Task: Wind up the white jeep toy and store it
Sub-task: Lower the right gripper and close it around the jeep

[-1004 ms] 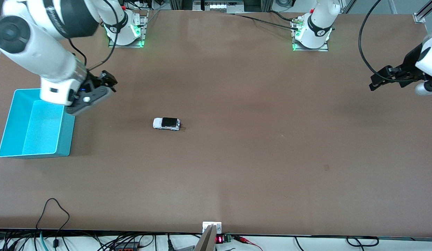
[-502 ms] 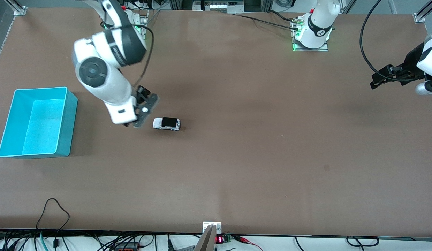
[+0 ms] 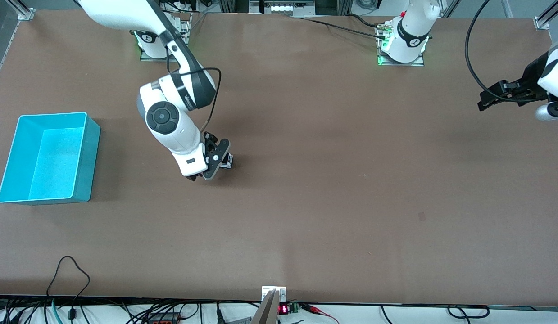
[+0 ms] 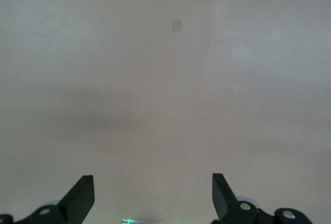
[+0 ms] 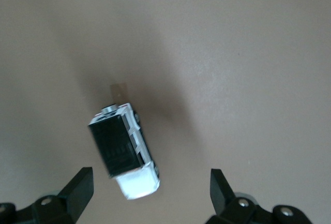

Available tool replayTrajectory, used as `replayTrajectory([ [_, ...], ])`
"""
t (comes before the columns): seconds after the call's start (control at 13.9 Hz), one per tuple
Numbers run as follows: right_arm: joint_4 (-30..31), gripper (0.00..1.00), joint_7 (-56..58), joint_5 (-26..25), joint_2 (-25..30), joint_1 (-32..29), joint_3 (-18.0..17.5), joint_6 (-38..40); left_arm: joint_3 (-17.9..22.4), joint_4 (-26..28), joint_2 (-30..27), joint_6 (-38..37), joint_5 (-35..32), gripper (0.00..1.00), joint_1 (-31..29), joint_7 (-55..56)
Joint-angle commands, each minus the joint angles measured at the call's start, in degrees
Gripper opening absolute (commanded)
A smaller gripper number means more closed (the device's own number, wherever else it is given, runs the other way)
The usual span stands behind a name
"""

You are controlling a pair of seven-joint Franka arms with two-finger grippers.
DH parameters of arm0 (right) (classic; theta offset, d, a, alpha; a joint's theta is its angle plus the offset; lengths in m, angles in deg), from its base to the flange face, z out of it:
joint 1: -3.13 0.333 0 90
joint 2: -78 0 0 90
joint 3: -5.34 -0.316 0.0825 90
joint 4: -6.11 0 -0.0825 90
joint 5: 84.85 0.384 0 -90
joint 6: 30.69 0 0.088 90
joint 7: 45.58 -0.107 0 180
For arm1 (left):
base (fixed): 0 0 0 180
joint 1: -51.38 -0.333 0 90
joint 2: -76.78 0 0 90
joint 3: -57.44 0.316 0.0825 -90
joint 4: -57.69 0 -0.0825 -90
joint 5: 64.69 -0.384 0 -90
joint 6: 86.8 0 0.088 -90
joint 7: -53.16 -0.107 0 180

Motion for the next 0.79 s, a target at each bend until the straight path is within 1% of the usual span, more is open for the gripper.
replayTrajectory([
  [0.0,6.1,1.00,2.8,0.6,1.6,-0.2,0.1,-5.9,0.3,-4.4,2.6,-3.1,0.1,1.00,0.2,-0.2],
  [0.07,7.7,1.00,2.8,0.6,1.6,0.0,0.1,-8.0,0.1,-4.5,3.5,-3.1,0.2,1.00,0.5,0.0],
  [0.29,11.9,1.00,2.8,0.6,1.8,0.1,0.0,-13.5,0.1,-4.6,3.5,-3.8,0.0,1.00,0.1,0.0],
  [0.43,13.1,1.00,2.8,0.6,1.7,0.8,0.0,-15.2,0.5,-4.6,3.2,-5.7,0.0,1.00,-0.2,-0.3],
  [0.57,14.5,1.00,2.8,0.6,1.8,2.0,0.0,-16.0,0.5,-4.6,3.2,-5.9,0.0,1.00,-0.1,-0.3],
  [0.72,14.6,1.00,2.7,0.6,1.4,2.3,0.0,-16.8,-0.1,-4.6,3.3,-6.0,0.0,1.00,0.1,0.0],
])
